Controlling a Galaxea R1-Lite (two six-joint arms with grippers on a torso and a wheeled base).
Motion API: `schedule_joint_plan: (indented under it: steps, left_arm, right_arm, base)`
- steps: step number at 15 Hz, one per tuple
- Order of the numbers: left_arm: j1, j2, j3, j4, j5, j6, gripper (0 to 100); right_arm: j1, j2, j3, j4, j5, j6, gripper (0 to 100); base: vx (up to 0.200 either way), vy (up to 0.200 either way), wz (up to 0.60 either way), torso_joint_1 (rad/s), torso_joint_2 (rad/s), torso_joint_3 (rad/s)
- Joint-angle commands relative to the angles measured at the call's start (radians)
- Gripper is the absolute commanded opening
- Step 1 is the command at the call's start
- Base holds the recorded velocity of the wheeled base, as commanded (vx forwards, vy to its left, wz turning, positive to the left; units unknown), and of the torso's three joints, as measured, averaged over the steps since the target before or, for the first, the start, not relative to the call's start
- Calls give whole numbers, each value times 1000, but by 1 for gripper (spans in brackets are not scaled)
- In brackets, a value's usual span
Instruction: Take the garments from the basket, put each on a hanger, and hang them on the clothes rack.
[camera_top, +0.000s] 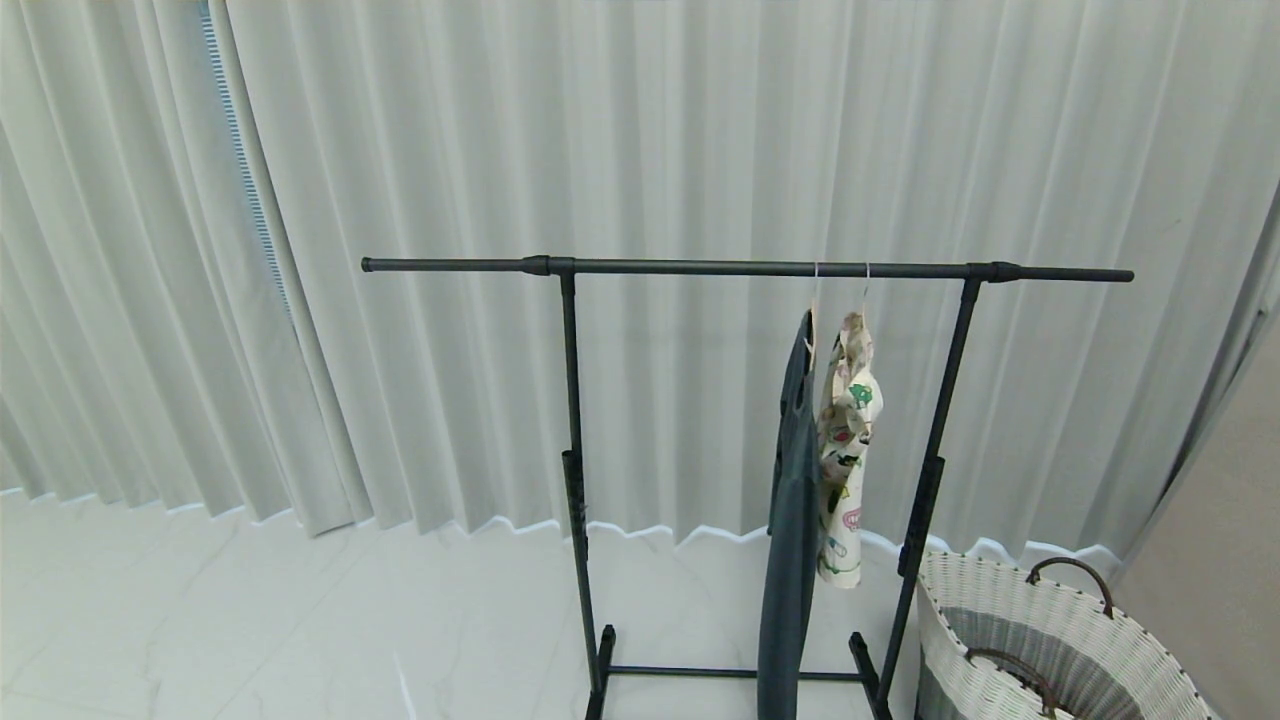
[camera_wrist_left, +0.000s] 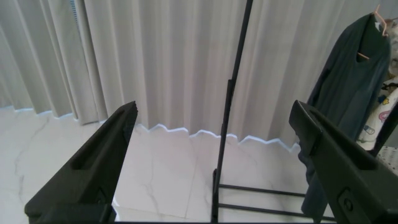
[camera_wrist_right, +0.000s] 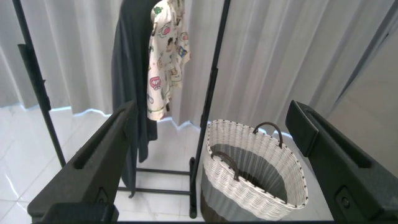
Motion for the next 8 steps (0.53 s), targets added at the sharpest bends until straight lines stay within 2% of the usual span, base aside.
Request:
schedule_joint_plan:
  steps: [1, 8]
  left_arm:
    - [0, 0, 0, 0, 1, -1, 100]
    - [0, 0, 0, 0, 1, -1, 100]
  right_arm:
    - [0, -1, 0, 0, 0, 0, 100]
    - [0, -1, 0, 0, 0, -13, 100]
  base:
    - [0, 0, 0, 0, 0, 0]
    - [0, 0, 0, 0, 0, 0]
